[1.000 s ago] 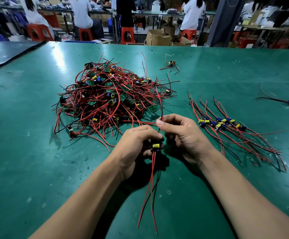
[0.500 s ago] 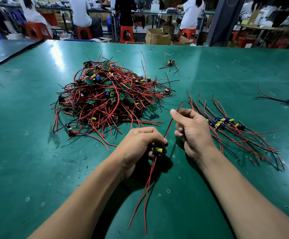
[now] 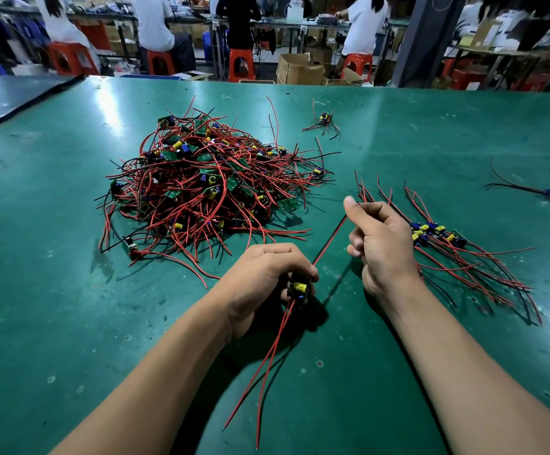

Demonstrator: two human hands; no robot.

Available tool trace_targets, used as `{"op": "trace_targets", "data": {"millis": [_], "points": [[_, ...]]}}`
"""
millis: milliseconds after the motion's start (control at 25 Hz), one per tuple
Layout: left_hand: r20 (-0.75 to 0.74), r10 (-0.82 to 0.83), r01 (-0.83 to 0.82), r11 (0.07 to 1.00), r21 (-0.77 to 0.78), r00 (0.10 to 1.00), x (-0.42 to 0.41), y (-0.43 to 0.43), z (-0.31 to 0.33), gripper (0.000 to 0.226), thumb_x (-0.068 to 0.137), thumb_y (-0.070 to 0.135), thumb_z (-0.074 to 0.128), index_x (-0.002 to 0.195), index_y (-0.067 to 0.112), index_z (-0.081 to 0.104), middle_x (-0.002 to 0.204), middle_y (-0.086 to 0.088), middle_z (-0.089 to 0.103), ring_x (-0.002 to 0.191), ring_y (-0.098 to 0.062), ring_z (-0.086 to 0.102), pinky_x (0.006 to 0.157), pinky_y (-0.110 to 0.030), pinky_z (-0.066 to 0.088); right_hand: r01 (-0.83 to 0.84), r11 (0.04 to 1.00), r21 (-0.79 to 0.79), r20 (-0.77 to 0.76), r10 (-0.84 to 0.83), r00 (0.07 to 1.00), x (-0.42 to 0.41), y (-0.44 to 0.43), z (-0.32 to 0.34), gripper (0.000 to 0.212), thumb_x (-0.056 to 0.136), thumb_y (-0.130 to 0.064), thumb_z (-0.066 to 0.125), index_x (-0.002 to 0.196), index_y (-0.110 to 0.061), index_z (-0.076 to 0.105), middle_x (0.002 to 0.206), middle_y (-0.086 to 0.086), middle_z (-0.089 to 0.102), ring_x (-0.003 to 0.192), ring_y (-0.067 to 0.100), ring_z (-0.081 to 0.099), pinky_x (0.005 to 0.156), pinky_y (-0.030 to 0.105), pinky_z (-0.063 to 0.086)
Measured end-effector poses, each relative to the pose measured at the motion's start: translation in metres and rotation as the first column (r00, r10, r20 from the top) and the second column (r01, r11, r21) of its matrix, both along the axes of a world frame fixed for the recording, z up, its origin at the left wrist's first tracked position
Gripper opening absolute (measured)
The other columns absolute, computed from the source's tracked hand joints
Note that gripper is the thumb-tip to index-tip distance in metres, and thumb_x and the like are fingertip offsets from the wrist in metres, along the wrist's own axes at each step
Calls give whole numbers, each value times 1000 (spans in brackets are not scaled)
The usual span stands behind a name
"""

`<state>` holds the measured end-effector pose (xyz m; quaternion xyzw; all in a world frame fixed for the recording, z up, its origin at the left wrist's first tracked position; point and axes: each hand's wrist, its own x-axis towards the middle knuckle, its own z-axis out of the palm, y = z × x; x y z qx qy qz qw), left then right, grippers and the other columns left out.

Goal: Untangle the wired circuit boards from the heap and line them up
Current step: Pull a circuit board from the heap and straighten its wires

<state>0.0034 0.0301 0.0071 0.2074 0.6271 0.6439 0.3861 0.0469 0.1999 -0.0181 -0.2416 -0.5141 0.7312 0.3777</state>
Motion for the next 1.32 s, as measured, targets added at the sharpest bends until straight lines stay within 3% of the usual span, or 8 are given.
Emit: {"op": "trace_targets", "data": {"millis": [160,240,320,520,680,840,1040,1320], "points": [[-10,8,-9,1000,-16,1000,1,0,-4,20,78,-2,62,61,7,64,59,-11,56,58,-24,47,51,-27,35,-71,992,-108,38,76,996,2,-2,2,28,87,-25,76,75,-19,51,54,-9,44,41,6,34,37,18,27],[-3,12,-12,1000,-18,1000,1,0,-5,18,80,-1,63,64,8,65,60,-9,58,57,-20,49,52,-25,35,-207,974,-89,138,218,966,5,-4,4,38,71,-40,84,85,-15,58,58,-9,49,45,6,38,39,18,29],[22,20,-20,1000,-4,1000,-1,0,-5,16,85,2,63,70,7,67,63,-9,64,58,-17,56,52,-21,37,-421,901,-103,219,433,874,10,-5,5,58,57,-46,90,98,-12,67,67,-5,55,50,7,43,43,18,33],[71,108,-112,993,41,992,-4,0,-9,10,89,4,60,85,2,68,72,-14,65,62,-18,57,59,-27,36,-731,671,-124,216,738,640,17,-12,5,35,74,-29,84,103,-11,77,94,10,73,69,14,65,58,19,54],[45,126,-128,991,26,991,-3,1,-7,9,87,3,61,80,3,67,70,-11,62,59,-15,57,52,-21,40,-655,753,-62,266,645,716,16,-11,4,32,75,-31,83,99,-10,77,76,4,68,54,11,59,46,18,45],[12,104,-104,995,1,995,-2,1,-7,14,85,2,63,72,5,67,67,-12,60,63,-21,54,52,-24,39,-515,857,-14,290,497,818,13,-9,2,54,64,-41,86,95,0,71,64,1,49,48,11,38,43,21,27],[44,90,-91,996,21,995,-2,2,-8,16,92,13,62,87,2,71,72,-11,68,62,-15,60,53,-17,46,-525,848,-72,173,529,831,13,-8,10,22,76,-34,76,80,-12,78,65,-5,54,47,5,43,40,16,33],[251,105,-137,984,114,962,-5,2,-7,34,100,32,50,105,2,66,79,-18,71,58,-24,66,54,-29,58,-497,861,-107,142,508,850,13,-8,14,22,79,-34,71,79,-13,76,64,-6,55,48,5,43,42,15,33]]}}
